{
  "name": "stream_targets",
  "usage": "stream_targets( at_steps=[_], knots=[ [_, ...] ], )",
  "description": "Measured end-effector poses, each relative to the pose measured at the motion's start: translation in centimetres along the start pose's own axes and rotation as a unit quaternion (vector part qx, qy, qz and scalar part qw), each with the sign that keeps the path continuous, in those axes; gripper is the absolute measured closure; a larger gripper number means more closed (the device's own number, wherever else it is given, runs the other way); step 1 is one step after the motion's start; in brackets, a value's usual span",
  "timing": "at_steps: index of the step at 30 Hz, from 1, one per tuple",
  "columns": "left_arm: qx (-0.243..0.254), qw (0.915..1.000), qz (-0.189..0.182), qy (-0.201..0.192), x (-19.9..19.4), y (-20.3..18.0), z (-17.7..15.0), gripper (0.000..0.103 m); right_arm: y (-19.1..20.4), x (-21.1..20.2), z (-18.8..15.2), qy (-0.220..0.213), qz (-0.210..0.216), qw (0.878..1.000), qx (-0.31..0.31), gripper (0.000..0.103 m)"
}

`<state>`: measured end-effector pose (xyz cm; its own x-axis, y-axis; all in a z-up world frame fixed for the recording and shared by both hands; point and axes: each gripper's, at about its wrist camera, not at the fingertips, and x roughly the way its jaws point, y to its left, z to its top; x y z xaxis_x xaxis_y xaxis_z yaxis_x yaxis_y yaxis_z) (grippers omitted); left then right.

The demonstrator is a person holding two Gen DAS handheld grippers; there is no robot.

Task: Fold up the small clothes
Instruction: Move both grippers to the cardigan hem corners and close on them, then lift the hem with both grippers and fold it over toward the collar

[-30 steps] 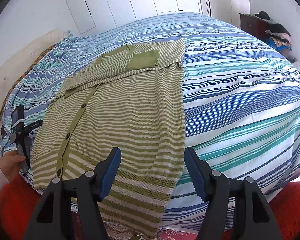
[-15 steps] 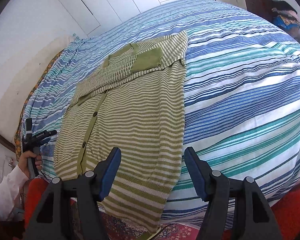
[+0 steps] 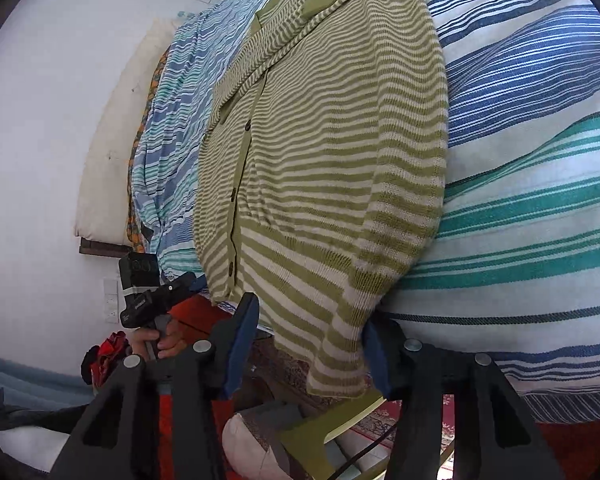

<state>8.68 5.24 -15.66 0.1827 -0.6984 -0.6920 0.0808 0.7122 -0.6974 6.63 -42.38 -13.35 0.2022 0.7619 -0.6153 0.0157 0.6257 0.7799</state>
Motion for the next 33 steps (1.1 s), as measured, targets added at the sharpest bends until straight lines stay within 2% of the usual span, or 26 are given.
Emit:
stream_targets(
  at_steps=[2,4,7,8,9,10,13,17,20,24,28,33],
  knots=[
    [-0.015,0.9996,-0.024,0.01,-0.2,0.6,-0.3,0.043,0.0,0.3,-0.3,0.006,-0.013,1.0,-0.006,0.056],
    [-0.024,0.9991,-0.024,0.023,0.5,0.8,-0.6,0.043,-0.1,0.9,-0.6,0.01,-0.048,0.999,-0.008,0.065],
    [-0.026,0.9987,-0.02,0.039,1.3,0.3,-1.0,0.043,-0.1,1.2,-0.5,0.01,-0.046,0.999,-0.002,0.066],
    [-0.024,0.9986,-0.019,0.042,1.4,0.0,-1.0,0.056,0.0,1.0,-0.5,0.009,-0.048,0.999,-0.003,0.069],
    [-0.023,0.9985,-0.014,0.047,1.4,-0.2,-1.0,0.097,0.1,0.9,-0.5,0.01,-0.057,0.998,-0.006,0.082],
    [-0.029,0.9983,-0.009,0.05,1.4,-0.1,-1.1,0.096,0.4,0.7,-0.5,0.011,-0.07,0.997,-0.012,0.094],
    [-0.028,0.9993,-0.008,0.022,0.4,-0.7,-1.3,0.099,1.8,0.2,-0.5,0.007,-0.094,0.995,-0.035,0.095],
    [-0.021,0.9984,-0.046,-0.025,-2.5,-3.4,0.2,0.099,3.4,-1.8,0.2,-0.047,-0.05,0.997,-0.026,0.095],
    [0.0,0.9957,-0.062,-0.069,-4.7,-6.0,4.0,0.099,4.9,-3.3,2.4,-0.096,-0.022,0.995,-0.028,0.095],
    [0.01,0.9913,-0.07,-0.111,-5.6,-7.5,11.8,0.099,6.5,-4.5,8.0,-0.159,-0.013,0.986,-0.035,0.095],
    [0.001,0.9893,-0.061,-0.132,-3.9,-7.0,20.6,0.099,6.9,-4.3,15.8,-0.204,-0.013,0.979,-0.024,0.095],
    [-0.019,0.9892,-0.035,-0.141,-0.3,-5.9,30.1,0.099,7.0,-2.7,25.8,-0.226,-0.027,0.974,-0.023,0.096]
  ],
)
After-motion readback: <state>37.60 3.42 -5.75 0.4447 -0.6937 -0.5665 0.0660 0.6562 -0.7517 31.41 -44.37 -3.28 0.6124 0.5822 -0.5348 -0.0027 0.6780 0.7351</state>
